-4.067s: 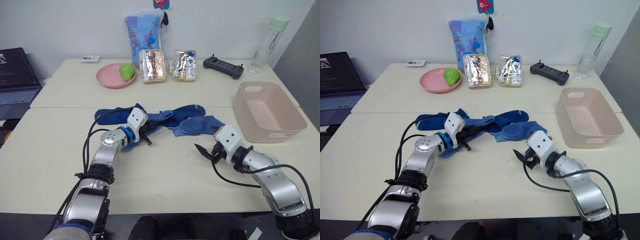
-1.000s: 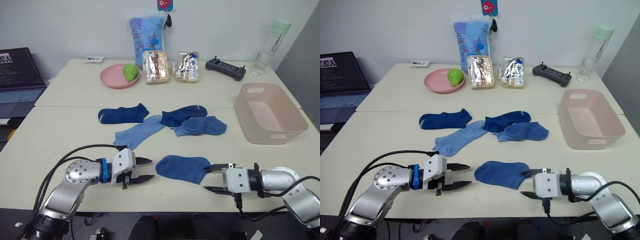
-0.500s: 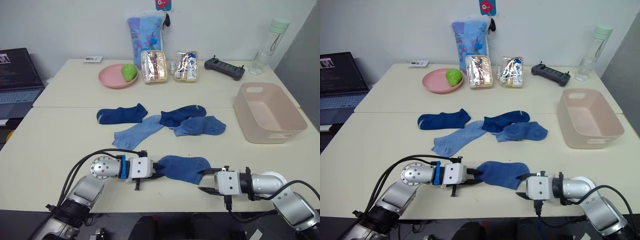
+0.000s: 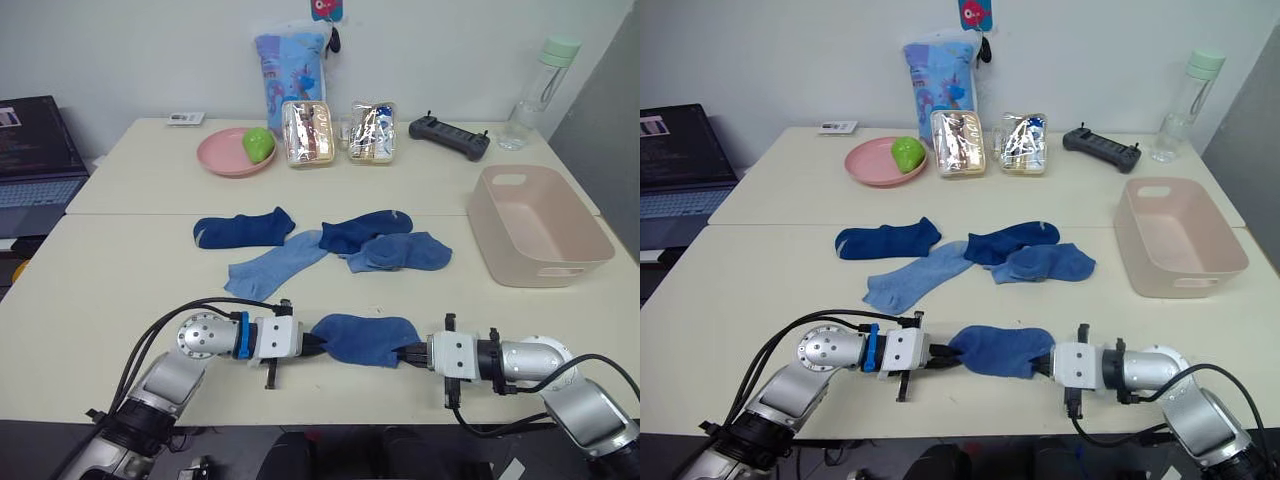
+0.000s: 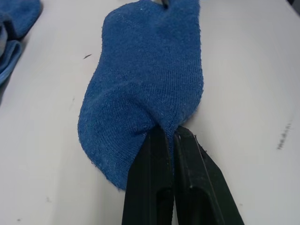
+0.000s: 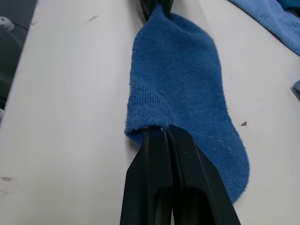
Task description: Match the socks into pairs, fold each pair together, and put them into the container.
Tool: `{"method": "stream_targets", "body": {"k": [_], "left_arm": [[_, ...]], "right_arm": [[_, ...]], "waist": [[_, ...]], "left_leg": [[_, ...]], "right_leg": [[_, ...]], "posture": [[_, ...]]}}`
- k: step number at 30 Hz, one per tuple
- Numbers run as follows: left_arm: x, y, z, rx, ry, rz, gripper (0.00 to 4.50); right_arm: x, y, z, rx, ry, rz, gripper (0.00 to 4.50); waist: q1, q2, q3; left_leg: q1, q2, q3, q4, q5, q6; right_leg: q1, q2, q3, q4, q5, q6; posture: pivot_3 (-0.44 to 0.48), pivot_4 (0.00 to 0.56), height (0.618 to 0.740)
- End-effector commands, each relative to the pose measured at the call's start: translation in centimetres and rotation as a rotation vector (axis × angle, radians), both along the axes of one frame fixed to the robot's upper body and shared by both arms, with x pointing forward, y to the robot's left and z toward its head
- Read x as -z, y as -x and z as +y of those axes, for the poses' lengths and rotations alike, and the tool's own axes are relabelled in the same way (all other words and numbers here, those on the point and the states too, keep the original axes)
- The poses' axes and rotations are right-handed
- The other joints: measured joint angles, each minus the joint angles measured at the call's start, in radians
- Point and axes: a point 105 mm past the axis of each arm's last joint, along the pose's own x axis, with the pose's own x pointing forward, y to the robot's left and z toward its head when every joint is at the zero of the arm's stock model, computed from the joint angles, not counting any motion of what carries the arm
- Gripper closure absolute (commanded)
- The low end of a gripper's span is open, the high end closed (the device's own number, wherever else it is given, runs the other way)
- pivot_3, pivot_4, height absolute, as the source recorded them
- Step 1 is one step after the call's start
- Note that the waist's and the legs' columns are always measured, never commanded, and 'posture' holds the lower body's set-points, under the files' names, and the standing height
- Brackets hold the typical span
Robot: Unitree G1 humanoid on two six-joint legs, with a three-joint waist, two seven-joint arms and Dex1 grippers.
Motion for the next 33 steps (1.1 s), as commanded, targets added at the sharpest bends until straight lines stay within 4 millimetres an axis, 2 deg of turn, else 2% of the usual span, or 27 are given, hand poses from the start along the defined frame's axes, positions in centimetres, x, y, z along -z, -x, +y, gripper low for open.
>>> {"method": "stream_targets", "body": {"k": [1,4,7,9,13,17,22,26,32,33], "left_arm": [[-2.9,1.1,-0.5,0.038,0.088,0.089,4.5],[-4.1,2.4,-0.1,0.041,0.116,0.302,4.5],[-4.2,3.6,1.0,0.01,0.064,0.565,4.5],[-3.8,5.0,2.0,0.036,-0.002,0.717,4.5],[-2.1,4.7,2.1,-0.061,-0.031,0.835,4.5],[-1.7,2.2,0.5,-0.167,0.045,0.872,4.5],[-0.8,-0.5,0.1,-0.249,0.015,0.821,4.5],[-0.3,-1.8,-0.4,-0.256,-0.017,0.787,4.5],[-1.2,-3.9,-1.6,-0.258,0.047,0.754,4.5],[-1.4,-4.1,-1.5,-0.256,0.057,0.761,4.14]], "right_arm": [[-2.4,1.4,0.9,-0.045,-0.077,0.075,4.46],[-3.5,2.2,1.0,-0.027,-0.15,0.238,4.46],[-3.9,3.6,0.7,0.004,-0.201,0.521,4.46],[-4.2,3.8,0.7,0.051,-0.248,0.666,4.46],[-3.1,3.4,0.5,0.121,-0.224,0.746,4.46],[-2.6,1.1,0.2,0.219,-0.247,0.724,4.46],[-1.9,-1.7,-0.6,0.287,-0.202,0.61,4.46],[-1.0,-2.9,-1.1,0.298,-0.148,0.547,4.46],[-0.7,-4.7,-1.3,0.333,-0.166,0.48,4.46],[-0.8,-5.1,-1.6,0.349,-0.173,0.462,4.5]], "waist": [[0.0,0.0,0.0],[-0.001,0.0,0.0],[-0.003,0.0,0.001],[-0.004,-0.001,0.001],[-0.002,0.0,0.002],[0.002,-0.003,0.004],[0.0,-0.003,0.003],[-0.001,-0.003,0.003],[-0.001,-0.003,0.003],[-0.001,-0.003,0.003]], "left_leg": [[0.0,0.0,0.0,0.0,0.0,0.0],[0.0,0.0,-0.001,0.0,0.0,0.0],[0.0,0.0,-0.002,0.0,0.0,0.0],[0.0,0.0,-0.002,0.0,0.0,0.0],[0.0,0.0,-0.002,0.0,0.0,0.0],[-0.001,0.0,-0.002,0.001,0.0,0.0],[-0.001,0.0,-0.002,0.001,0.0,0.0],[-0.002,0.0,-0.002,0.001,0.0,0.0],[-0.003,0.0,-0.002,0.003,0.0,0.0],[-0.003,0.0,-0.002,0.003,0.0,0.0]], "right_leg": [[0.0,0.0,0.0,0.0,0.0,0.0],[0.0,0.0,-0.001,0.0,0.0,0.0],[0.0,0.0,-0.001,0.0,0.0,0.0],[0.001,0.0,-0.002,0.0,0.0,0.0],[0.001,0.0,-0.002,0.0,0.0,0.0],[0.0,0.0,-0.003,-0.001,0.0,0.0],[0.0,0.0,-0.003,0.0,0.0,0.0],[-0.001,0.0,-0.002,-0.001,0.0,0.0],[-0.001,0.0,-0.002,0.0,0.0,0.0],[-0.001,0.0,-0.002,0.0,0.0,0.0]], "posture": [[0.0,0.15,0.74],[0.0,0.15,0.74],[0.0,0.15,0.74],[0.0,0.15,0.74],[0.0,0.15,0.74],[0.0,0.15,0.74],[0.0,0.15,0.74],[0.0,0.15,0.74],[0.0,0.15,0.74],[0.0,0.15,0.74]]}}
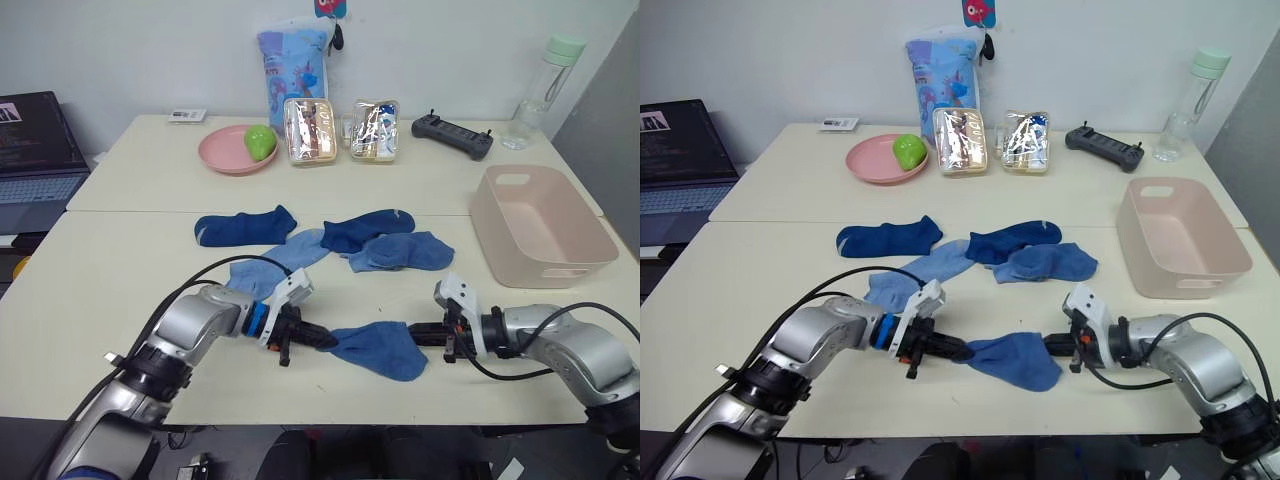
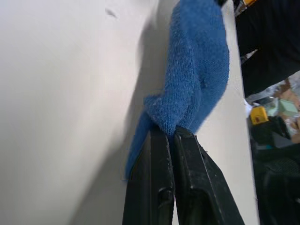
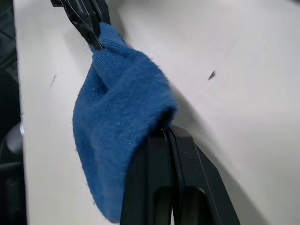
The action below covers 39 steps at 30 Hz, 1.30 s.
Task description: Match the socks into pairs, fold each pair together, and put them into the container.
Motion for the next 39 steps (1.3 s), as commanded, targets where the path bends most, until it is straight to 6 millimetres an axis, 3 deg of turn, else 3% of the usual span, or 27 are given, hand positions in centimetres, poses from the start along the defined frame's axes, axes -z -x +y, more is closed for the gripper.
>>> {"method": "stream_targets", "body": {"k": [1,2,5,7,10,11,15,24,29,36,39], "left_arm": [[-0.9,-0.6,0.1,-0.007,0.031,-0.017,4.01],[-1.0,-0.6,0.2,-0.007,0.034,-0.014,3.8],[-2.0,-2.6,1.2,-0.116,0.069,-0.062,2.95],[-2.9,-3.8,1.9,-0.182,0.1,-0.103,2.28],[-3.7,-3.9,3.5,-0.206,0.148,-0.175,1.39],[-3.9,-3.6,3.8,-0.209,0.163,-0.185,1.14],[-2.8,-1.5,3.7,-0.157,0.139,-0.173,1.14],[-0.3,-0.6,2.4,-0.191,0.074,-0.202,1.14],[-0.6,-0.2,2.2,-0.203,0.106,-0.187,2.29],[-0.6,0.7,2.0,-0.204,0.135,-0.142,4.44],[-0.6,1.4,1.8,-0.218,0.147,-0.115,4.48]], "right_arm": [[-0.8,-1.1,-0.5,0.025,-0.004,-0.074,4.5],[-0.9,-1.2,-0.7,0.032,-0.004,-0.082,4.5],[-1.6,-1.7,-1.8,0.06,0.0,-0.117,3.86],[-2.1,-2.1,-2.5,0.088,0.0,-0.143,3.15],[-2.6,-1.3,-3.6,0.102,-0.003,-0.133,2.13],[-2.8,-1.0,-3.8,0.108,-0.006,-0.129,2.12],[-2.5,0.9,-3.6,0.089,-0.03,-0.065,2.12],[0.8,2.7,-3.0,0.094,0.034,-0.032,2.12],[0.7,3.2,-2.3,0.089,-0.017,-0.02,2.12],[0.1,3.5,-2.0,0.082,-0.067,-0.002,4.41],[-0.1,3.4,-2.2,0.086,-0.068,0.002,4.47]], "waist": [[0.0,0.0,0.0],[0.0,0.0,0.0],[0.0,0.0,0.0],[0.0,0.0,0.0],[0.0,0.0,0.0],[0.0,0.0,0.0],[-0.001,0.0,0.0],[0.002,0.0,0.0],[0.0,0.0,0.0],[0.001,0.0,0.0],[0.001,0.0,0.0]], "left_leg": [[0.0,0.0,0.0,0.0,0.0,0.0],[0.0,0.0,0.0,0.0,0.0,0.0],[0.0,0.0,0.0,0.0,0.0,0.0],[0.0,0.0,0.0,0.0,0.0,0.0],[0.0,0.0,0.0,0.0,0.0,0.0],[0.0,0.0,0.0,0.0,0.0,0.0],[-0.001,0.0,0.001,-0.002,0.0,0.0],[-0.001,0.0,0.001,-0.001,0.0,0.0],[0.0,0.0,0.001,-0.001,0.0,0.0],[0.0,0.0,0.001,-0.001,0.0,0.0],[0.0,0.0,0.001,-0.001,0.0,0.0]], "right_leg": [[0.0,0.0,0.0,0.0,0.0,0.0],[0.0,0.0,0.0,0.0,0.0,0.0],[-0.001,0.0,0.0,0.0,0.0,0.0],[-0.001,0.0,0.0,0.0,0.0,0.0],[-0.001,0.0,0.0,0.0,0.0,0.0],[-0.001,0.0,0.0,0.0,0.0,0.0],[-0.003,0.0,0.002,-0.002,0.0,0.0],[-0.002,-0.001,0.002,0.0,0.0,0.001],[-0.001,0.0,0.001,0.0,0.0,0.001],[-0.001,0.0,0.001,0.0,0.0,0.001],[-0.001,0.0,0.001,0.0,0.0,0.001]], "posture": [[0.0,0.15,0.74],[0.0,0.15,0.74],[0.0,0.15,0.74],[0.0,0.15,0.74],[0.0,0.15,0.74],[0.0,0.15,0.74],[0.0,0.15,0.74],[0.0,0.15,0.74],[0.0,0.15,0.74],[0.0,0.15,0.74],[0.0,0.15,0.74]]}}
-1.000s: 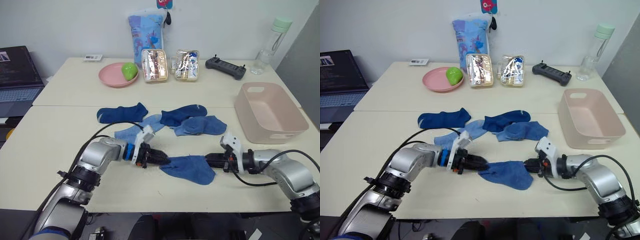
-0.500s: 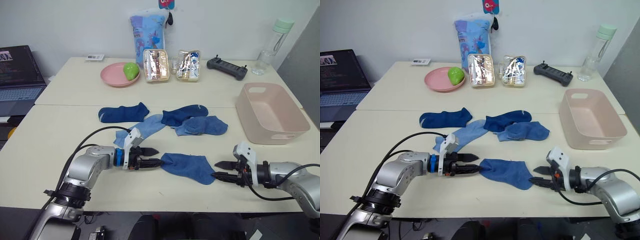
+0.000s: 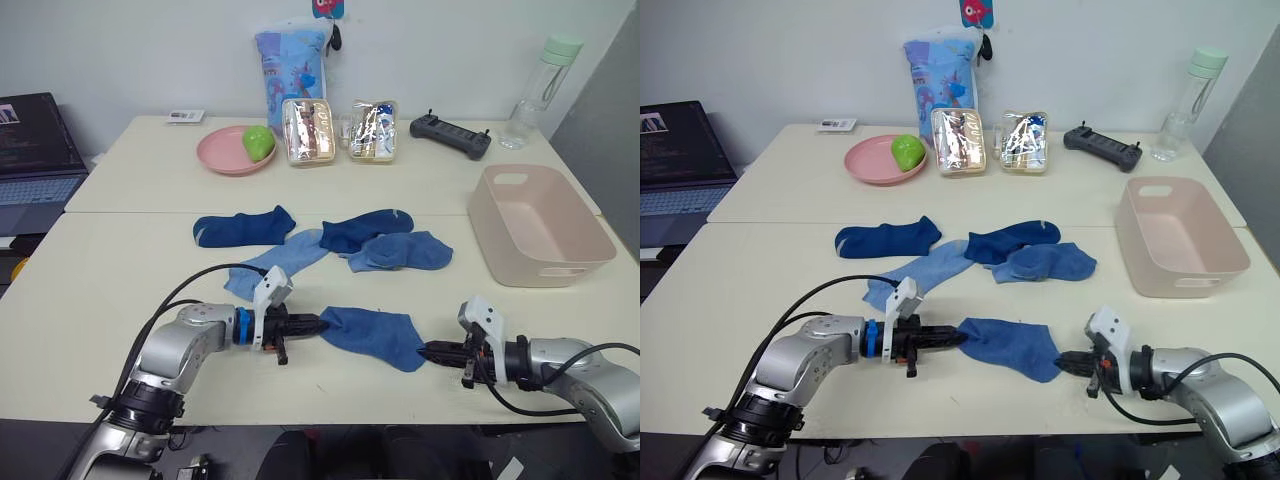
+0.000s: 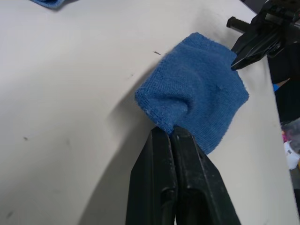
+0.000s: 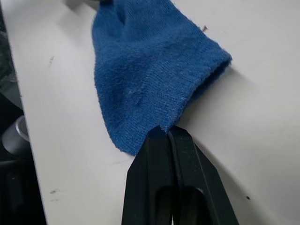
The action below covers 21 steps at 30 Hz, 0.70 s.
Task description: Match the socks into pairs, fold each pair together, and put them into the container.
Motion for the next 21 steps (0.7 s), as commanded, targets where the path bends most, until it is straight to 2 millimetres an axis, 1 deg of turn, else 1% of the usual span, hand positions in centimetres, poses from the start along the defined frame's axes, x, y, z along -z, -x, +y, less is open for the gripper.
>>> {"method": "stream_targets", "body": {"k": [1,4,6,9,11,13,17,21], "left_arm": [[-0.8,0.5,-0.2,-0.017,0.022,-0.012,4.48],[-1.0,1.5,0.6,-0.024,0.03,0.045,4.48],[-1.6,2.1,0.8,-0.023,0.043,0.069,4.48],[-1.6,2.6,1.0,-0.027,0.043,0.103,4.48],[-1.3,1.9,1.1,-0.094,0.066,0.151,4.48],[-1.1,1.6,1.2,-0.119,0.062,0.18,4.48],[-0.1,2.2,1.2,-0.104,0.008,0.181,4.48],[0.0,2.5,0.9,-0.103,0.015,0.175,4.48]], "right_arm": [[-1.3,-0.1,0.0,-0.011,-0.023,-0.034,4.47],[-1.5,0.4,0.0,-0.037,-0.026,0.004,4.47],[-1.6,0.7,-0.2,-0.063,-0.01,0.03,4.47],[-1.7,1.1,-0.4,-0.095,-0.004,0.062,4.47],[-1.5,0.4,-0.7,-0.078,0.011,0.048,4.47],[-1.6,-0.1,-1.0,-0.069,0.019,0.042,4.47],[-1.4,-0.3,-0.9,-0.083,0.029,0.032,4.47],[-1.5,-0.8,-0.5,-0.087,0.026,0.01,4.47]], "waist": [[0.0,0.0,0.0],[0.0,0.0,0.0],[0.0,0.0,0.0],[0.0,0.0,0.0],[0.0,0.0,0.0],[0.0,0.0,0.0],[0.0,0.0,0.0],[0.0,0.0,0.0]], "left_leg": [[0.0,0.0,0.0,0.0,0.0,0.0],[0.0,0.0,0.0,0.0,0.0,0.0],[0.0,0.0,0.0,0.0,0.0,0.0],[0.0,0.0,0.0,0.0,0.0,0.0],[0.0,0.0,0.0,0.0,0.0,0.0],[0.0,0.0,0.0,0.0,0.0,0.0],[0.0,0.0,0.0,0.0,0.0,0.0],[0.0,0.0,0.0,-0.002,0.0,0.0]], "right_leg": [[0.0,0.0,0.0,0.0,0.0,0.0],[0.0,0.0,0.0,0.0,0.0,0.0],[0.0,0.0,0.0,0.0,0.0,0.0],[0.0,0.0,0.0,0.0,0.0,0.0],[0.001,0.0,0.0,0.0,0.0,0.0],[0.001,0.0,0.0,0.0,0.0,0.0],[0.001,0.0,-0.001,0.0,0.0,0.0],[0.0,0.0,0.0,-0.001,0.0,0.0]], "posture": [[0.0,0.15,0.74],[0.0,0.15,0.74],[0.0,0.15,0.74],[0.0,0.15,0.74],[0.0,0.15,0.74],[0.0,0.15,0.74],[0.0,0.15,0.74],[0.0,0.15,0.74]]}}
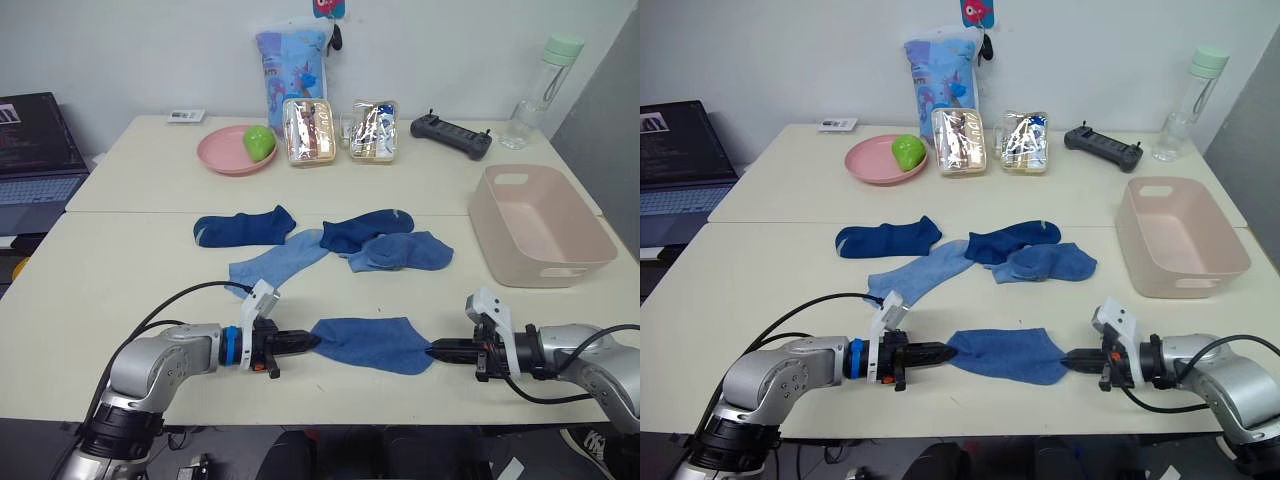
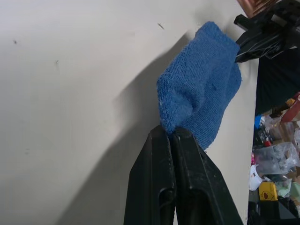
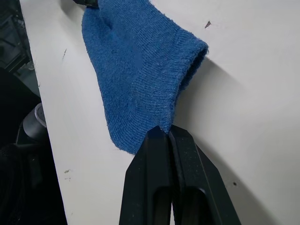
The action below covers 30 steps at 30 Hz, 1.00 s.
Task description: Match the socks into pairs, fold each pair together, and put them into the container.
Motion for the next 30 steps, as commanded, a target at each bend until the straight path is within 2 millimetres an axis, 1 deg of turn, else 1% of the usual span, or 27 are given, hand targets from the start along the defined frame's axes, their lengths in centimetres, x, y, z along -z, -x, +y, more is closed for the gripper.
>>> {"method": "stream_targets", "body": {"k": [1,3,4,7,8,9,10,11,13,14,16,18,20,21,23,24,26,28,29,30], "left_arm": [[-0.5,0.3,-0.5,0.011,0.009,-0.034,4.48],[-0.5,0.4,-0.7,0.013,0.014,-0.047,4.48],[-0.7,0.0,-0.5,-0.005,0.015,-0.068,4.29],[-0.9,-0.4,-0.3,-0.029,0.023,-0.098,3.54],[-1.0,-0.6,0.1,-0.035,0.01,-0.12,3.19],[-1.2,-1.0,0.6,-0.051,-0.012,-0.155,2.94],[-1.3,-1.3,1.0,-0.061,-0.028,-0.181,2.58],[-1.6,-1.7,1.4,-0.078,-0.042,-0.219,2.33],[-2.7,-2.1,1.8,-0.09,-0.037,-0.296,1.64],[-3.5,-2.3,2.0,-0.083,-0.029,-0.354,1.37],[-4.4,-2.1,2.1,-0.052,-0.025,-0.41,1.37],[-5.2,-1.8,1.6,0.028,-0.035,-0.508,1.37],[-5.7,-1.2,0.6,0.113,-0.004,-0.591,1.77],[-5.5,-0.9,0.1,0.153,-0.006,-0.613,1.98],[-4.1,-0.7,-1.6,0.268,-0.069,-0.708,2.61],[-3.5,-0.6,-2.1,0.306,-0.083,-0.738,2.89],[-2.7,-0.7,-3.2,0.338,-0.073,-0.765,3.56],[-1.9,-1.1,-3.8,0.339,-0.087,-0.775,4.2],[-1.2,-1.3,-4.0,0.344,-0.106,-0.783,4.48],[-0.6,-1.6,-4.1,0.343,-0.123,-0.788,4.48]], "right_arm": [[-0.6,-0.5,0.4,-0.02,0.0,-0.049,4.47],[-0.6,-0.5,0.3,-0.022,0.002,-0.048,4.47],[-0.6,-0.5,0.1,-0.023,0.009,-0.051,4.27],[-0.5,-0.4,-0.4,-0.024,0.023,-0.06,3.43],[-0.7,-0.5,-0.7,-0.016,0.031,-0.071,3.05],[-1.0,-0.7,-1.0,0.002,0.033,-0.09,2.74],[-1.3,-0.8,-1.2,0.015,0.034,-0.103,2.32],[-1.7,-0.8,-1.3,0.019,0.034,-0.12,2.02],[-2.3,-0.8,-1.3,0.026,0.034,-0.154,1.99],[-2.7,-0.8,-1.2,0.027,0.032,-0.181,1.99],[-3.3,-1.0,-0.9,0.032,0.028,-0.236,1.99],[-4.7,-1.9,0.6,0.026,-0.023,-0.381,1.99],[-5.4,-2.2,1.8,0.006,-0.065,-0.463,2.37],[-5.5,-2.3,2.4,-0.002,-0.081,-0.49,2.63],[-4.5,-2.1,4.1,-0.067,-0.071,-0.544,3.34],[-4.0,-1.9,4.6,-0.089,-0.063,-0.556,3.67],[-2.4,-1.7,5.5,-0.119,-0.047,-0.54,4.45],[-1.2,-1.7,5.9,-0.118,-0.039,-0.527,4.5],[-0.2,-1.6,5.9,-0.127,-0.019,-0.517,4.5],[0.5,-1.6,5.8,-0.119,-0.006,-0.509,4.5]], "waist": [[0.0,0.0,0.0],[0.0,0.0,0.0],[0.0,0.0,0.0],[0.001,0.0,0.0],[0.001,0.0,0.0],[0.001,0.0,0.0],[0.001,0.0,0.0],[0.002,0.0,0.0],[0.001,0.0,0.0],[0.001,0.0,0.0],[0.001,0.0,0.0],[0.0,0.0,0.0],[0.0,0.001,0.0],[0.0,0.001,0.0],[0.002,0.001,0.0],[0.005,0.001,0.0],[0.006,0.001,0.0],[0.005,0.001,0.0],[0.003,0.001,0.0],[0.003,0.001,0.0]], "left_leg": [[0.0,0.0,0.0,0.0,0.0,0.0],[0.0,0.0,0.0,0.0,0.0,0.0],[0.0,0.0,0.0,0.0,0.0,0.0],[0.0,0.0,0.0,0.0,0.0,0.0],[0.0,0.0,0.0,0.0,0.0,0.0],[0.0,0.0,0.0,0.0,0.0,0.0],[0.0,0.0,0.0,0.0,0.0,0.0],[0.0,0.0,0.0,0.0,0.0,0.0],[0.0,0.0,0.0,0.0,0.0,0.0],[0.0,0.0,0.0,0.0,0.0,0.0],[0.0,0.0,0.0,-0.001,0.0,0.0],[0.0,0.0,0.0,-0.002,0.0,0.0],[0.0,0.0,0.001,-0.002,0.0,0.0],[0.0,0.0,0.002,-0.002,0.0,-0.001],[0.0,0.0,0.002,-0.002,0.0,-0.001],[0.0,0.0,0.002,-0.002,0.0,-0.001],[0.0,0.0,0.002,-0.002,0.0,-0.001],[0.0,0.0,0.002,-0.002,0.0,-0.001],[-0.001,0.0,0.002,-0.002,0.0,-0.001],[0.0,0.0,0.002,-0.002,0.0,0.0]], "right_leg": [[0.0,0.0,0.0,0.0,0.0,0.0],[0.0,0.0,0.0,0.0,0.0,0.0],[0.0,0.0,0.0,0.0,0.0,0.0],[0.0,0.0,0.0,0.0,0.0,0.0],[0.0,0.0,0.0,0.0,0.0,0.0],[0.0,0.0,0.0,0.0,0.0,0.0],[0.0,0.0,0.0,0.0,0.0,0.0],[0.0,0.0,0.0,0.0,0.0,0.0],[0.0,0.0,0.0,0.0,0.0,0.0],[0.0,0.0,0.0,0.0,0.0,0.0],[0.0,0.0,0.0,0.0,0.0,0.0],[-0.001,0.0,0.0,0.0,0.0,0.0],[-0.001,0.0,0.001,0.0,0.0,0.0],[-0.001,0.0,0.001,0.0,0.0,0.0],[-0.001,0.0,0.002,-0.001,0.0,0.0],[-0.001,0.0,0.001,-0.001,0.0,0.0],[-0.001,0.0,0.001,-0.002,0.0,0.0],[-0.001,0.0,0.002,-0.002,0.0,0.0],[-0.002,0.0,0.002,-0.002,0.0,0.0],[-0.002,0.0,0.002,-0.001,0.0,0.0]], "posture": [[0.0,0.15,0.74],[0.0,0.15,0.74],[0.0,0.15,0.74],[0.0,0.15,0.74],[0.0,0.15,0.74],[0.0,0.15,0.74],[0.0,0.15,0.74],[0.0,0.15,0.74],[0.0,0.15,0.74],[0.0,0.15,0.74],[0.0,0.15,0.74],[0.0,0.15,0.74],[0.0,0.15,0.74],[0.0,0.15,0.74],[0.0,0.15,0.74],[0.0,0.15,0.74],[0.0,0.15,0.74],[0.0,0.15,0.74],[0.0,0.15,0.74],[0.0,0.15,0.74]]}}
